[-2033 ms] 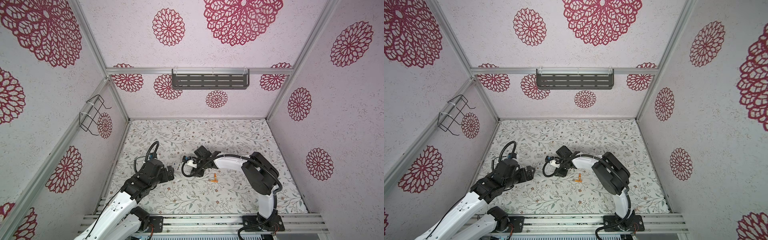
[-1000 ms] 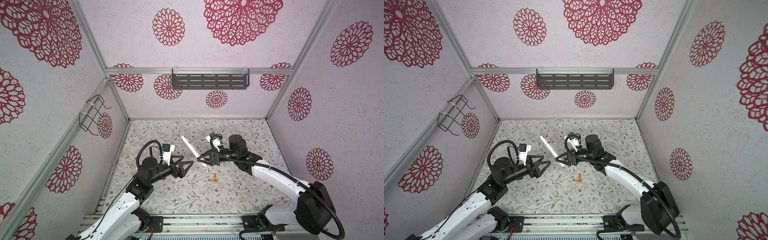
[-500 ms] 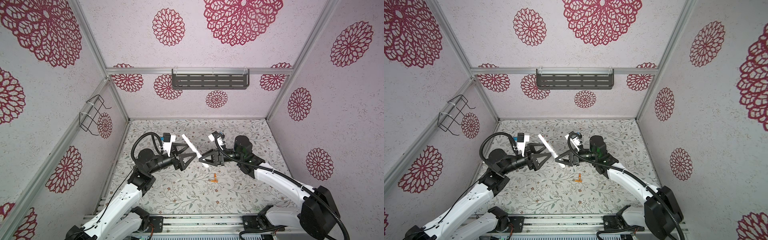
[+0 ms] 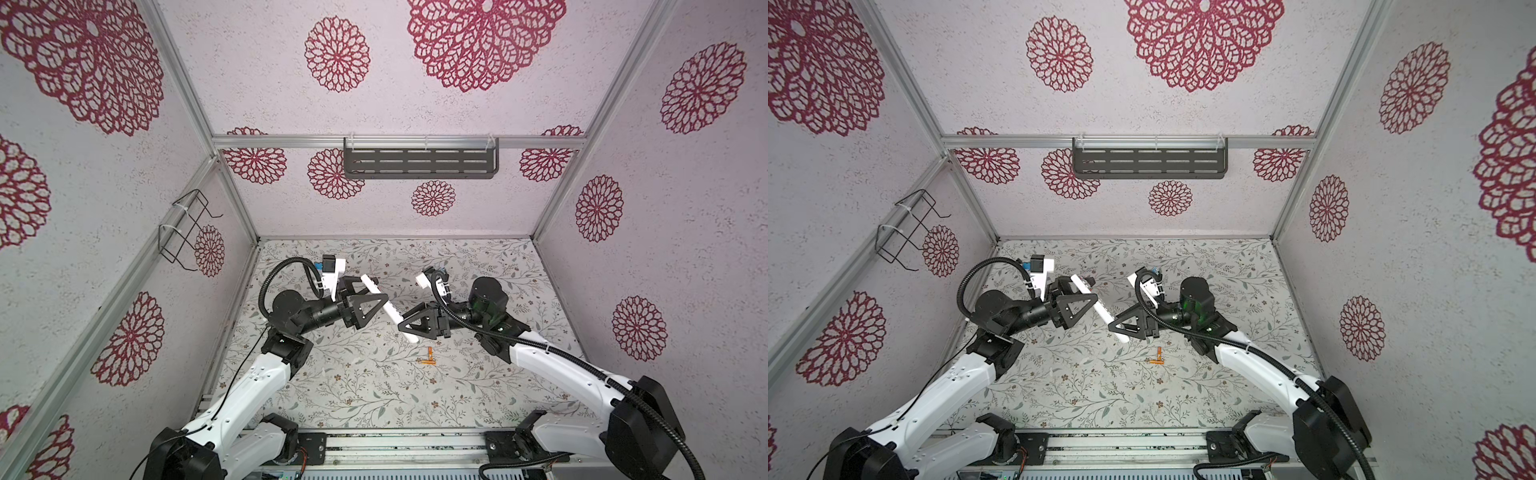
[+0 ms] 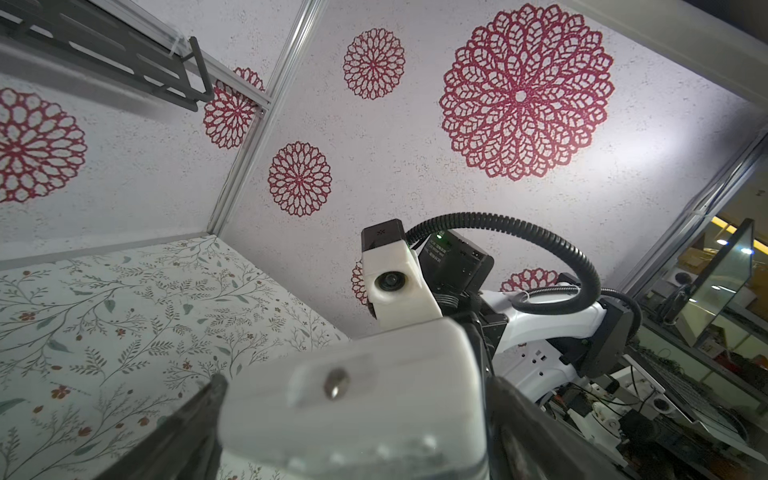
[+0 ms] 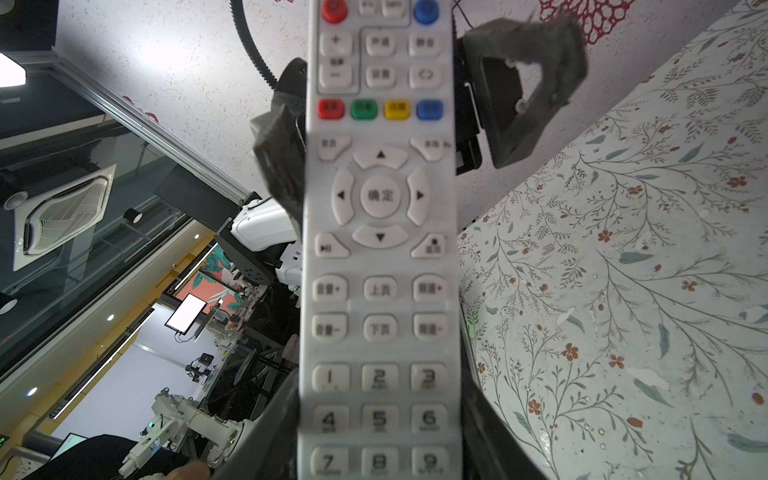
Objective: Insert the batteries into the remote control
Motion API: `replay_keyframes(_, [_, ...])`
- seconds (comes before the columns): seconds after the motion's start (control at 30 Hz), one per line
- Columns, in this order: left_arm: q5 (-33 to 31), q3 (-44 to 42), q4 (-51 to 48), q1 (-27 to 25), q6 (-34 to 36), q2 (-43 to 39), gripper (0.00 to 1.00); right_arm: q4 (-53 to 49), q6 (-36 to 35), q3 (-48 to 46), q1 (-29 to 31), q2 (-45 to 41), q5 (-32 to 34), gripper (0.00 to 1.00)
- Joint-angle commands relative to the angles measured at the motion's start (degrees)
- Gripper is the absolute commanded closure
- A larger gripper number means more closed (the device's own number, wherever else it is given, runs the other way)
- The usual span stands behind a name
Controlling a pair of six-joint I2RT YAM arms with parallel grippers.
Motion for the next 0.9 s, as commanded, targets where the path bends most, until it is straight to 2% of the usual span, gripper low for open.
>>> replay_keyframes(0.0, [3.41,1.99,5.64,0.5,-2.86,0.87,0.13,3.8,-0.44,0.14,0.32,-1.33,-1.07,0.7])
replay_keyframes(0.3, [4.99,1.91,6.44,0.58,-3.81,1.67,0.36,1.78,-3.82,0.67,0.23,-0.07,-1.11,0.69])
replay_keyframes(0.67, [4.18,1.43,4.97,1.15,-3.21,2.0,0.58,1.15,-5.53,0.87,0.23,0.31,-1.93,0.66])
replay_keyframes(0.77, [3.04,2.14,1.42,1.45,-1.79,2.2,0.62,-0.7,-7.64,1.08,0.21,-0.16,-2.07,0.6])
replay_keyframes(0.83, [1.88,3.08,-3.15,1.52,0.27,2.16,0.65,-4.95,-11.17,1.82,0.23,-0.64,-1.36,0.52])
replay_keyframes(0.87, [1.06,3.77,-6.29,1.47,1.77,2.04,0.68,-9.06,-14.45,2.72,0.23,-1.02,-0.18,0.44])
